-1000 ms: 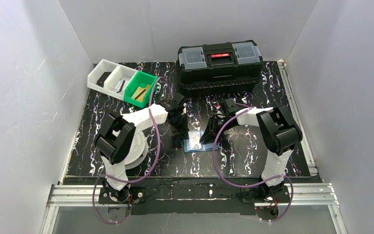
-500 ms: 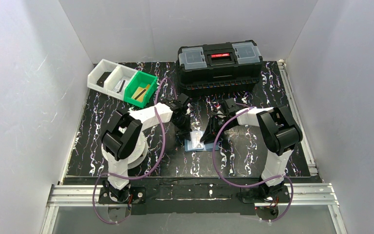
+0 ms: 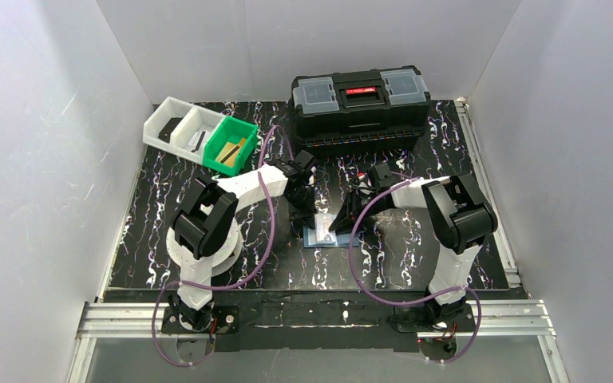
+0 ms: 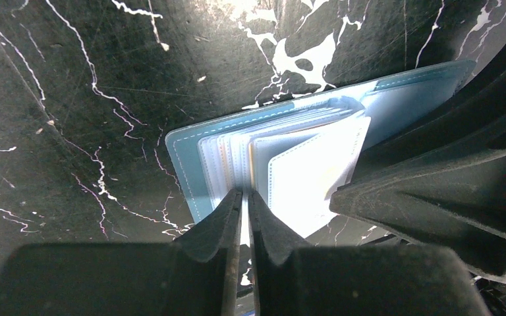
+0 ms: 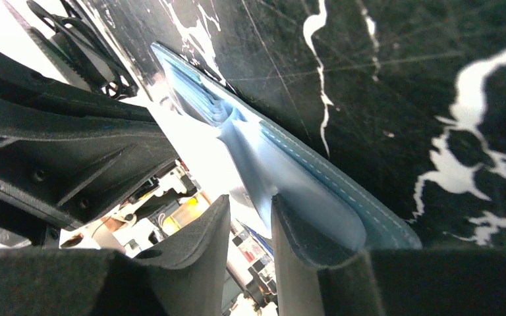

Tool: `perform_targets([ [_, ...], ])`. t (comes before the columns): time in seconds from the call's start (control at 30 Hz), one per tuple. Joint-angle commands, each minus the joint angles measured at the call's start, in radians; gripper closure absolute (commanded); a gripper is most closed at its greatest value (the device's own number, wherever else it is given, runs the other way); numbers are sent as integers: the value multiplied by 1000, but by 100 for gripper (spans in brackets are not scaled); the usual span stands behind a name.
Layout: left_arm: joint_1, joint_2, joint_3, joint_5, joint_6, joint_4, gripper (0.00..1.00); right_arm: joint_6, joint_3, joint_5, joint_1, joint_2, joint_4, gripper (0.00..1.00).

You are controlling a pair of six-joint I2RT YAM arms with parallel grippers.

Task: Take the credit cards out of the card holder
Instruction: Remove the credit card from the card holder.

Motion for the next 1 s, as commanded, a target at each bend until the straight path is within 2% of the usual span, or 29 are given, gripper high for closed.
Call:
perform_targets([
  [0.0,-19,47,-9,-47,-2,-36,91,43,-55,-43,-17,-39,141,63],
  [0.1,-20,47,-10,-47,-2,-37,91,70,-74,-73,-20,-42,209,63],
  [0.33,-22,53,-16,-43,-8,-37,91,143,-118,-124,-23,-31,340,72],
  [0.63,-22,52,-20,-52,-14,-42,93,179,-165,-126,-51,-32,398,84],
  [0.83,-21,53,-30,-55,-23,-41,95,176,-191,-117,-70,-43,405,98],
  [0.97,-21,53,-38,-60,-27,-42,100,161,-197,-95,-78,-52,377,99],
])
